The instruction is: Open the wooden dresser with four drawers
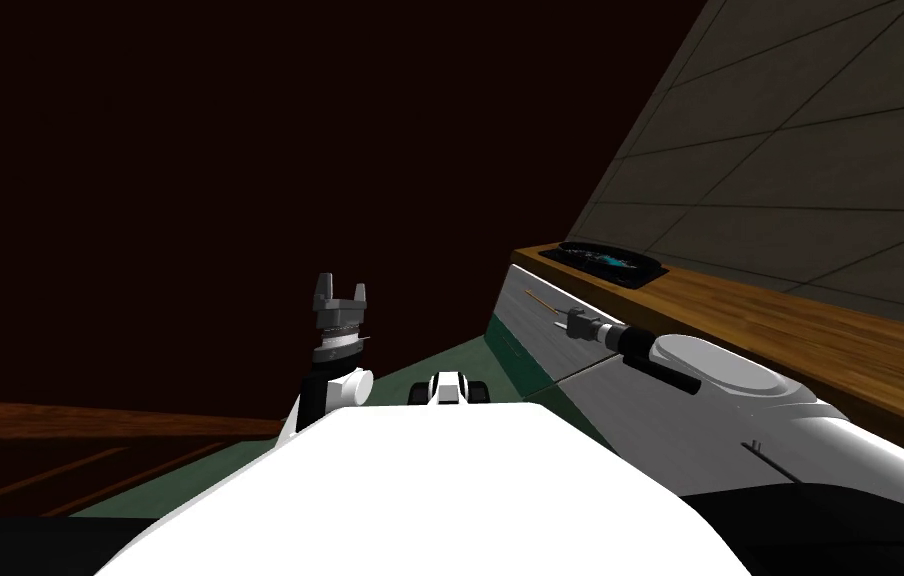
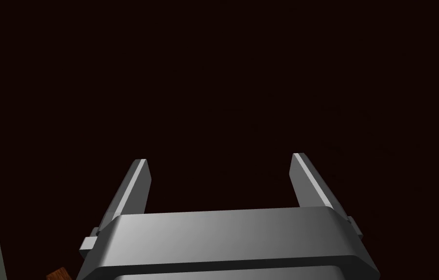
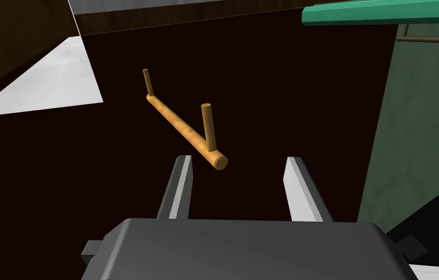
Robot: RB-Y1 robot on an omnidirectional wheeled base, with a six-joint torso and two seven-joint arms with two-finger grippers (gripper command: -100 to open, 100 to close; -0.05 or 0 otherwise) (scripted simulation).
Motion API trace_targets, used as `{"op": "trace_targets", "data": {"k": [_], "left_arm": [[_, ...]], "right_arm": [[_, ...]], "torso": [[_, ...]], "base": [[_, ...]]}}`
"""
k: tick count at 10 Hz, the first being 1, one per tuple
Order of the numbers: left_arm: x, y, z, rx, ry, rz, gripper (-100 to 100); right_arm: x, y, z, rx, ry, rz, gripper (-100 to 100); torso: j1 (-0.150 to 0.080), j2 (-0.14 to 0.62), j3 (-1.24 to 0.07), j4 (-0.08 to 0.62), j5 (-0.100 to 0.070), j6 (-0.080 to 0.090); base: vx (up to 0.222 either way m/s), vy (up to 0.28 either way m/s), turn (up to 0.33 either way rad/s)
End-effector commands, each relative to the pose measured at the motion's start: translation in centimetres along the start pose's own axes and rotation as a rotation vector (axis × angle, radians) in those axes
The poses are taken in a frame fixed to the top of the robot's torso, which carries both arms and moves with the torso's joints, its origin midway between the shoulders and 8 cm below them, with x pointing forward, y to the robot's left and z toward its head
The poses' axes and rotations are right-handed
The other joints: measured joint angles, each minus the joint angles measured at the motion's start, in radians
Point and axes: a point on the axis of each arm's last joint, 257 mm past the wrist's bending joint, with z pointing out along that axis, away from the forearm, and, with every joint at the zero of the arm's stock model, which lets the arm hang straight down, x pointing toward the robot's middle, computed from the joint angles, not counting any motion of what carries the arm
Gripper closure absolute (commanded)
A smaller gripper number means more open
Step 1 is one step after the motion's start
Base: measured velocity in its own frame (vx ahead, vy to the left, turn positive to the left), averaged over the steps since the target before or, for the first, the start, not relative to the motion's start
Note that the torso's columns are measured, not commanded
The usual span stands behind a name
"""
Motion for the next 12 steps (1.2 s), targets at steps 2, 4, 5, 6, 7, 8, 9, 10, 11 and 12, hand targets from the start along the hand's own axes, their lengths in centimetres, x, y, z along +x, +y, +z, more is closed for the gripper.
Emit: {"op": "trace_targets", "data": {"k": [2, 4, 5, 6, 7, 8, 9, 10, 11, 12], "left_arm": [[0.0, 0.0, 0.0, 0.0, 0.0, 0.0, 0], [0.0, 0.0, 0.0, 0.0, 0.0, 0.0, 0], [0.0, 0.0, 0.0, 0.0, 0.0, 0.0, 0], [0.0, 0.0, 0.0, 0.0, 0.0, 0.0, 0], [0.0, 0.0, 0.0, 0.0, 0.0, 0.0, 0], [0.0, 0.0, 0.0, 0.0, 0.0, 0.0, 0], [0.0, 0.0, 0.0, 0.0, 0.0, 0.0, 0], [0.0, 0.0, 0.0, 0.0, 0.0, -0.001, 0], [0.0, 0.0, 0.0, 0.0, 0.0, 0.0, 0], [0.0, 0.0, 0.0, 0.0, 0.0, 0.0, 0]], "right_arm": [[-0.3, -0.4, -0.1, -0.001, -0.007, -0.006, 100], [-0.5, -0.6, -0.1, -0.002, -0.012, -0.01, 100], [-0.5, -0.9, -0.1, 0.005, -0.011, -0.012, 100], [-0.8, -0.7, -0.1, 0.0, -0.016, -0.012, 100], [-0.9, -0.6, -0.1, -0.002, -0.018, -0.013, 100], [-1.0, -0.6, -0.1, -0.004, -0.02, -0.013, 100], [-1.1, -0.5, -0.1, -0.005, -0.021, -0.014, 100], [-0.9, -1.0, -0.1, 0.004, -0.017, -0.017, 100], [-0.9, -2.0, -0.3, -0.001, -0.026, -0.02, -100], [-0.8, -3.2, -0.5, -0.001, -0.033, -0.026, -100]], "torso": [[0.002, 0.0, 0.001, -0.004, -0.003, 0.003], [-0.002, -0.001, 0.0, -0.003, -0.003, 0.003], [-0.002, -0.001, -0.001, -0.002, -0.002, 0.002], [-0.007, -0.002, -0.001, 0.0, -0.001, 0.001], [-0.002, -0.002, -0.001, -0.002, -0.002, 0.0], [0.002, -0.003, -0.002, -0.003, -0.002, -0.001], [0.002, -0.003, -0.002, -0.003, -0.002, -0.001], [0.001, -0.002, -0.001, -0.003, -0.002, -0.001], [-0.005, -0.003, -0.002, -0.001, -0.001, 0.0], [-0.006, -0.004, -0.002, -0.001, -0.001, 0.0]], "base": [[-0.063, 0.187, -0.028], [-0.05, 0.2, -0.038], [-0.028, 0.1, -0.009], [-0.024, 0.124, -0.023], [-0.028, 0.18, -0.04], [-0.052, 0.183, -0.028], [-0.088, 0.205, -0.02], [-0.048, 0.107, -0.005], [-0.011, 0.039, -0.072], [-0.002, 0.029, -0.087]]}}
